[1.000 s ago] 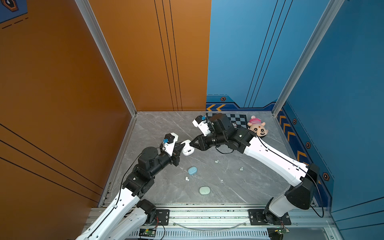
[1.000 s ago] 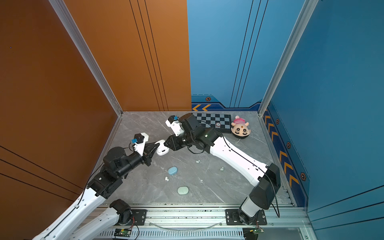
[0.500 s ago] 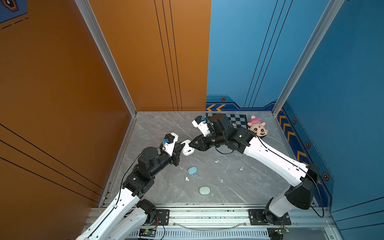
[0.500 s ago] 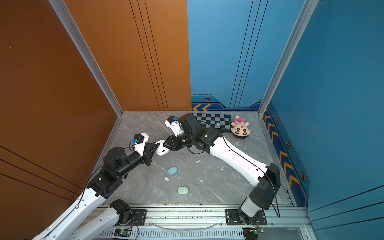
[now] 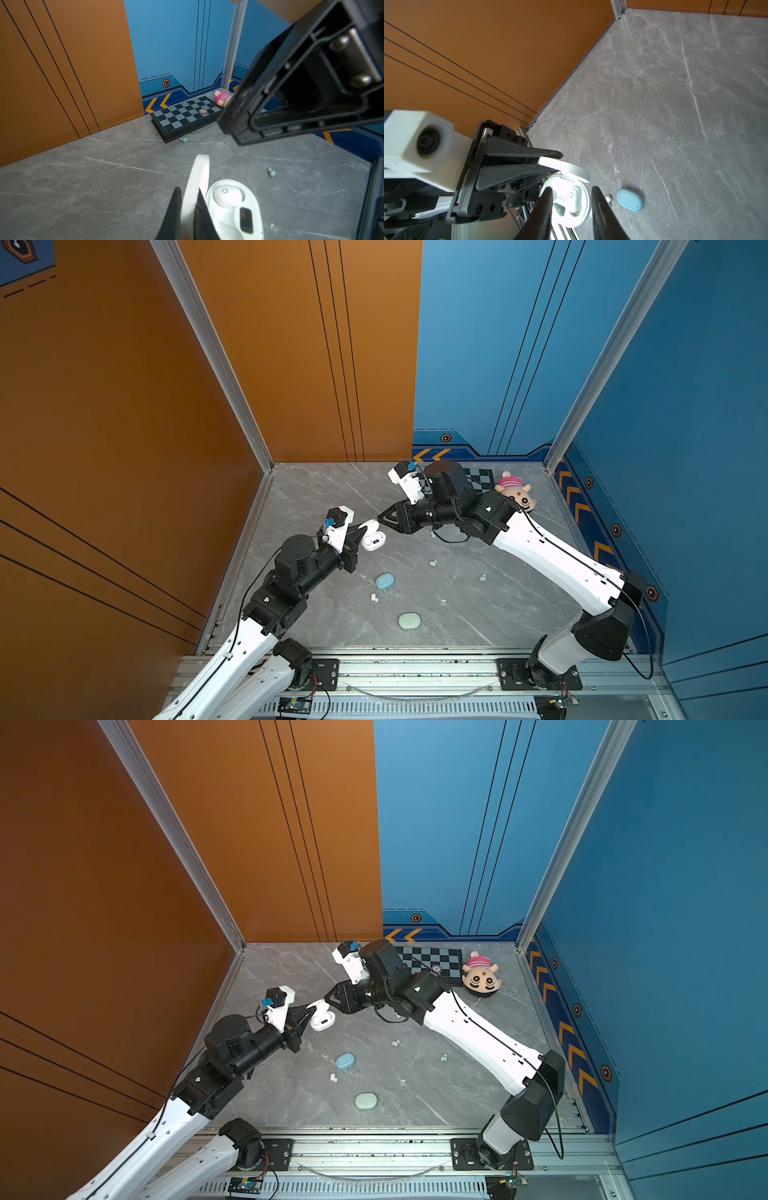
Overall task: Insert the wireless bluetooth earbuds into the charging case
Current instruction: 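Lower the white earbud into a case slot and open the right gripper, then move the right gripper to a second white earbud beside the blue oval case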
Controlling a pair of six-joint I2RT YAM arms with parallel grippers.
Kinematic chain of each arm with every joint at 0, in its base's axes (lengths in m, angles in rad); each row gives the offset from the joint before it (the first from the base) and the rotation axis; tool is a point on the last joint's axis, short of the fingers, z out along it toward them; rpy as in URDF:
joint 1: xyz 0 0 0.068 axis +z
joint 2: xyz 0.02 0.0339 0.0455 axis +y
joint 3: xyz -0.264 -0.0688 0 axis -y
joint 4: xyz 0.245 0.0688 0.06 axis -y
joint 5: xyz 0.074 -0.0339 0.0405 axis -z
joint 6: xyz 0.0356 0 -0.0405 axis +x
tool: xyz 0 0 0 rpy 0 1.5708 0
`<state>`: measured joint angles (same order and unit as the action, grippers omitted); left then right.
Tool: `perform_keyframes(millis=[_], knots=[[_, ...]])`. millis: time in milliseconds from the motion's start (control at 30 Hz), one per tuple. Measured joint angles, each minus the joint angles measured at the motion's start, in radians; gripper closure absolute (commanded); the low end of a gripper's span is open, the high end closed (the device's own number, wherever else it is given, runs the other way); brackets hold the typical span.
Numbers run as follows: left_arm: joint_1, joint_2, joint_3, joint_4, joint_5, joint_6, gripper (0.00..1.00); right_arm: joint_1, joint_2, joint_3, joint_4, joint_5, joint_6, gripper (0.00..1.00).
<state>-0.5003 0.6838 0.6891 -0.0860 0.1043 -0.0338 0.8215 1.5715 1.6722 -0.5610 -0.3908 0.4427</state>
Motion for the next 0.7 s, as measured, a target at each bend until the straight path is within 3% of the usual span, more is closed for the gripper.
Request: perform_keyframes(millis=[167,333,467,700], knots=[[0.039,-0.043,0.01,-0.086,-0.063,-0.027,1.0,-0.017,-0.075,-0.071,-0.011,0.101,0.137,0.65],[0.073,-0.126,0.011,-0.177,-0.122,-0.042,1.0,0.017,-0.105,-0.264,-0.027,0.186,0.327,0.65],[0.084,-0.193,0.011,-0.251,-0.164,-0.046,1.0,0.094,-0.02,-0.317,-0.058,0.211,0.389,0.65],[0.089,-0.31,0.014,-0.378,-0.219,-0.083,1.0,0.23,0.219,-0.272,-0.061,0.208,0.404,0.65]])
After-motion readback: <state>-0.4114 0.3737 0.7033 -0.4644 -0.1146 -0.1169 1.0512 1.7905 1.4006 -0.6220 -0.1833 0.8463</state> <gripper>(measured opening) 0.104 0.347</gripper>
